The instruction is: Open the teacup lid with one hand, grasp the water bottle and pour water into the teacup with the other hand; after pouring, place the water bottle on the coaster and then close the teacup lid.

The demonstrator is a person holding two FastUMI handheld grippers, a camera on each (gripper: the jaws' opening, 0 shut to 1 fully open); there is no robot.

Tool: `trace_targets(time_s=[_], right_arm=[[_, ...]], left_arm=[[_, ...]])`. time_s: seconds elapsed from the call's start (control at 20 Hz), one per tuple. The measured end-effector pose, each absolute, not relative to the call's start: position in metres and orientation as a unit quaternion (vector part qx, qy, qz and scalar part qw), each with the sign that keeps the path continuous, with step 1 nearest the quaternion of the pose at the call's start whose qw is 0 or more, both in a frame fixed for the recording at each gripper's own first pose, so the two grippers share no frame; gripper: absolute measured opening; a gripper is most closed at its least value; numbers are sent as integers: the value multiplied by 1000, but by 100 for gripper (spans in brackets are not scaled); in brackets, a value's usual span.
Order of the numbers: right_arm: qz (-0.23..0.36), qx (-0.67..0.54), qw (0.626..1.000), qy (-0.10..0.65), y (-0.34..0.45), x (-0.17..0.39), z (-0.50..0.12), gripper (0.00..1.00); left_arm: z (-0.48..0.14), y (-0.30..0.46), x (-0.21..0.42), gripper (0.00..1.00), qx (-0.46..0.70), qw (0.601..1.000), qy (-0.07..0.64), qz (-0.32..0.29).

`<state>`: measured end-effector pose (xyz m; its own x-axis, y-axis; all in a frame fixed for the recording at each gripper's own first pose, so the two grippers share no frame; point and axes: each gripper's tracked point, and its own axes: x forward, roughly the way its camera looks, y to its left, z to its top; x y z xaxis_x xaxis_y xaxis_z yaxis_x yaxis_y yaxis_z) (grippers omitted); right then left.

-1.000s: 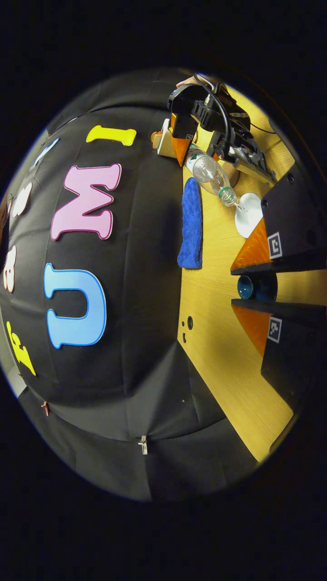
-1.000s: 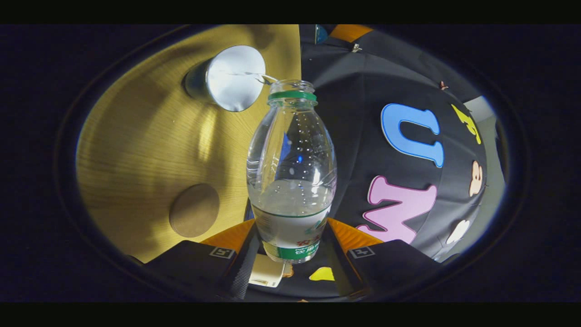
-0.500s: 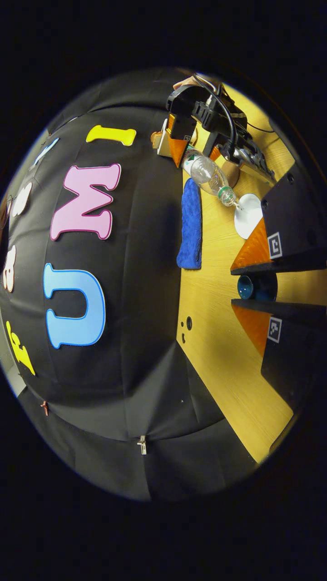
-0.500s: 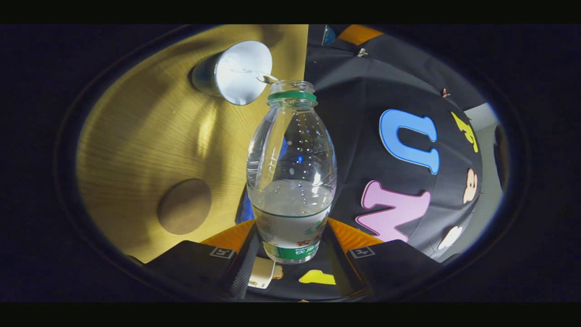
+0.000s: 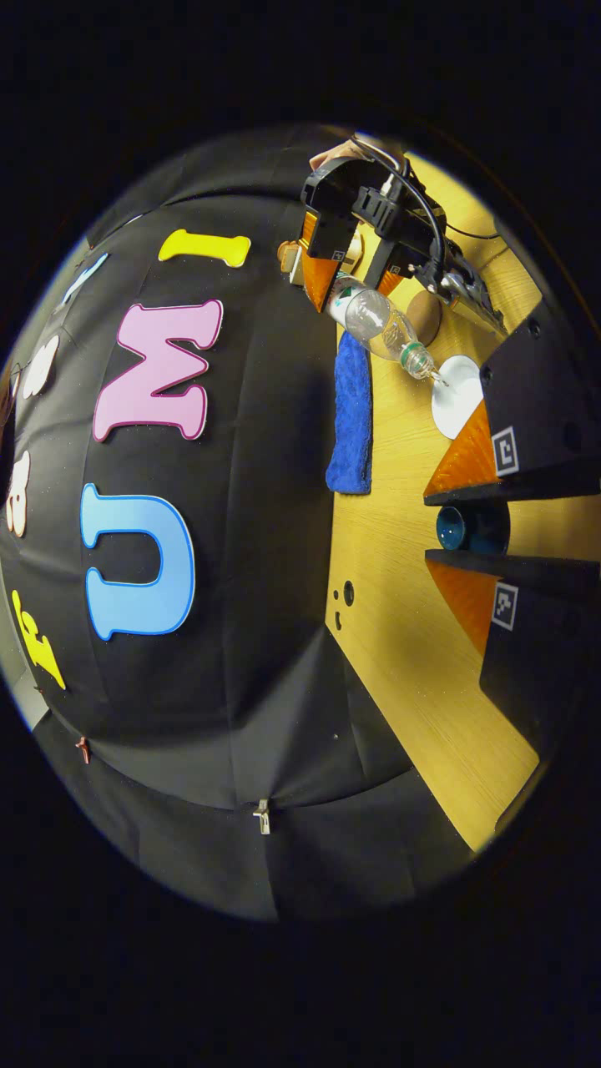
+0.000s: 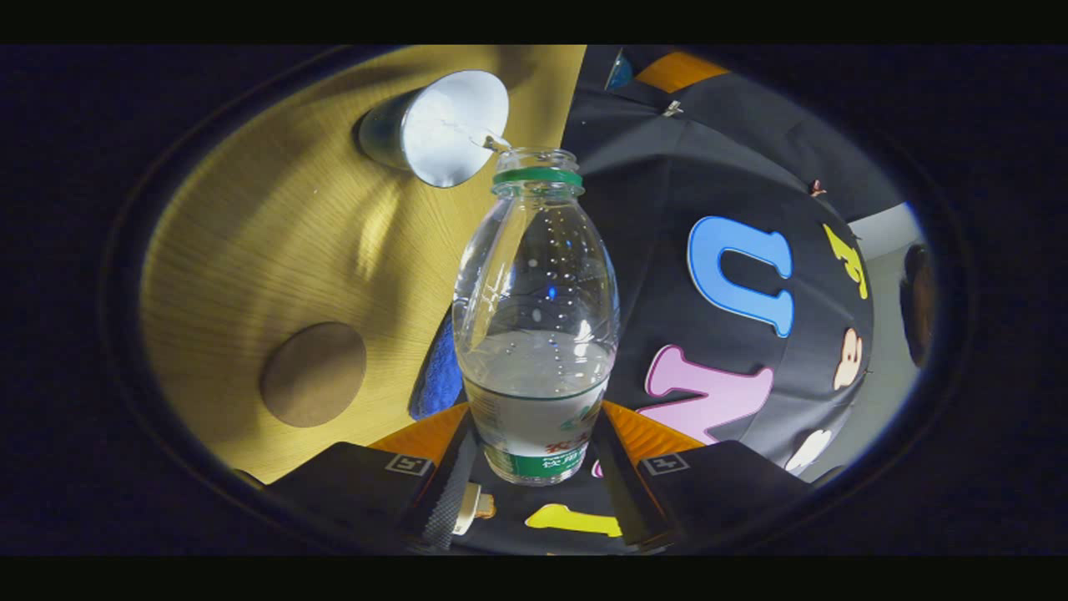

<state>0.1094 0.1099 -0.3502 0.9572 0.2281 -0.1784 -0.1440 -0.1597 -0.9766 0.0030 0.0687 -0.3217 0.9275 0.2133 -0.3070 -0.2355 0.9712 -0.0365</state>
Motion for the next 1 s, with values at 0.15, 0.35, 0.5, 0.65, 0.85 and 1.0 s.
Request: trace_targets(time_s=[0.15, 0.35, 0.5, 0.65, 0.85, 1.0], right_arm=[[138, -751, 644, -36, 110, 109, -351, 76], [135, -759, 635, -53, 110, 109, -350, 76], [128, -766, 626, -69, 111, 108, -347, 75], [121, -770, 620, -84, 110, 108, -348, 75], [118, -775, 610, -114, 108, 104, -348, 75], [111, -780, 599, -140, 106, 105, -349, 75]], left_arm=[[-323, 68, 1, 32, -40, 981, 152, 114], [-323, 69, -2, 32, -42, 981, 152, 116], [-322, 68, -3, 32, -43, 981, 149, 114], [-319, 65, -5, 32, -41, 982, 145, 111], [-315, 59, -4, 32, -38, 983, 141, 106], [-312, 57, -4, 32, -39, 984, 139, 105]])
